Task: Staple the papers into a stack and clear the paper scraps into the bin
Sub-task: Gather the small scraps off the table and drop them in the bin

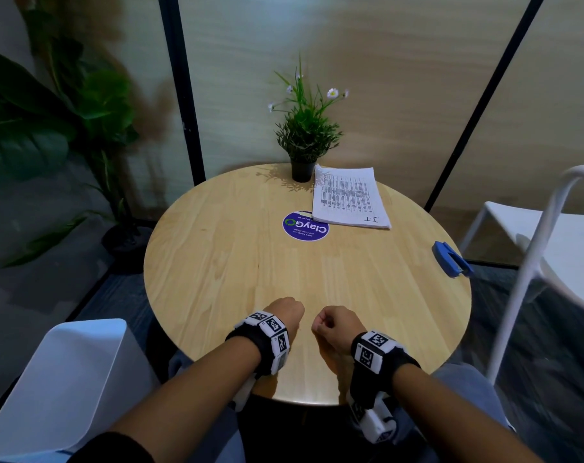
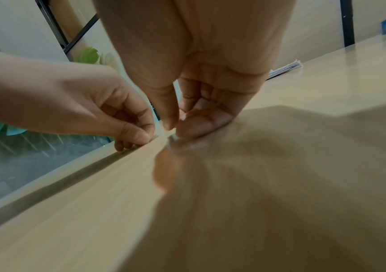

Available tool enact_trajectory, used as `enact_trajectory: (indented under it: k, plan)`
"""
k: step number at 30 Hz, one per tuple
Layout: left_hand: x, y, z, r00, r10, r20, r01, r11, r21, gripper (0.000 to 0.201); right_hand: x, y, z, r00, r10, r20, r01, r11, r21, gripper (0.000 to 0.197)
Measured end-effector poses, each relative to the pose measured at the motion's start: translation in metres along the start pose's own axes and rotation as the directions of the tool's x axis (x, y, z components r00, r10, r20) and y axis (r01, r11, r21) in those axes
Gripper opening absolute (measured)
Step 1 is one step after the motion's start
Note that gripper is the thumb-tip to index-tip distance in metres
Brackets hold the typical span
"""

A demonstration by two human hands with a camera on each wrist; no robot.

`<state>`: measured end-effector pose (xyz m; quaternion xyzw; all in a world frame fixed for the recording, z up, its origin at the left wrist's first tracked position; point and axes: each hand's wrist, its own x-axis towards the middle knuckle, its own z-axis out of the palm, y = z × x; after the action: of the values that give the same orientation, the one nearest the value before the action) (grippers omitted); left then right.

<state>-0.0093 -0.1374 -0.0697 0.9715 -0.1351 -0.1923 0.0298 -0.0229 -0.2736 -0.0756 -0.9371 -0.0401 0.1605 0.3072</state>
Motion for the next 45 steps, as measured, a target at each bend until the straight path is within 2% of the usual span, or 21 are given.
enact_trajectory:
  k: [4, 9, 16, 22, 25, 27, 30, 33, 38, 43, 45]
  plan:
    - [0.001, -0.005, 0.0, 1.0, -0.017, 0.016, 0.018, 0.996, -0.09, 0.021, 0.0, 0.0, 0.0, 1.0, 0.007, -0.002, -0.007, 1.0, 0.0, 0.021]
    - [-0.001, -0.014, -0.004, 0.997, -0.069, 0.039, 0.075, 0.976, -0.206, 0.025, 0.0, 0.0, 0.0, 1.0, 0.002, 0.01, -0.002, 1.0, -0.01, 0.009]
    - [-0.012, -0.032, -0.019, 0.989, -0.12, -0.086, 0.087, 0.943, -0.321, 0.021, -0.001, -0.001, 0.0, 1.0, 0.015, 0.007, -0.015, 1.0, 0.006, 0.01]
    - [-0.032, -0.067, -0.034, 0.971, -0.154, -0.183, 0.073, 0.919, -0.387, 0.015, 0.001, -0.014, 0.001, 1.0, 0.022, 0.008, -0.022, 1.0, -0.003, 0.012]
    - [-0.044, -0.089, -0.036, 0.962, -0.185, -0.201, 0.091, 0.911, -0.402, 0.013, 0.003, -0.03, 0.005, 1.0, -0.006, 0.026, 0.006, 1.0, 0.007, 0.021]
    - [-0.053, -0.106, -0.033, 0.949, -0.219, -0.228, 0.103, 0.896, -0.432, 0.015, 0.006, -0.046, 0.012, 0.998, -0.037, 0.057, 0.037, 0.999, 0.013, 0.025]
    - [-0.068, -0.137, -0.024, 0.929, -0.282, -0.239, 0.132, 0.858, -0.496, 0.028, 0.014, -0.079, 0.027, 0.988, -0.11, 0.108, 0.111, 0.994, -0.006, 0.015]
    - [-0.086, -0.171, -0.013, 0.911, -0.344, -0.227, 0.177, 0.824, -0.538, 0.034, 0.023, -0.119, 0.05, 0.97, -0.189, 0.15, 0.192, 0.981, -0.009, 0.013]
    - [-0.129, -0.229, 0.005, 0.856, -0.473, -0.208, 0.264, 0.747, -0.61, 0.018, 0.037, -0.197, 0.105, 0.915, -0.32, 0.244, 0.33, 0.944, -0.001, 0.018]
    - [-0.17, -0.288, 0.039, 0.765, -0.624, -0.158, 0.37, 0.626, -0.686, 0.032, 0.041, -0.274, 0.159, 0.839, -0.403, 0.365, 0.433, 0.901, -0.003, 0.021]
    - [-0.182, -0.304, 0.05, 0.733, -0.669, -0.122, 0.406, 0.574, -0.711, 0.031, 0.041, -0.298, 0.18, 0.82, -0.398, 0.411, 0.442, 0.897, -0.015, 0.027]
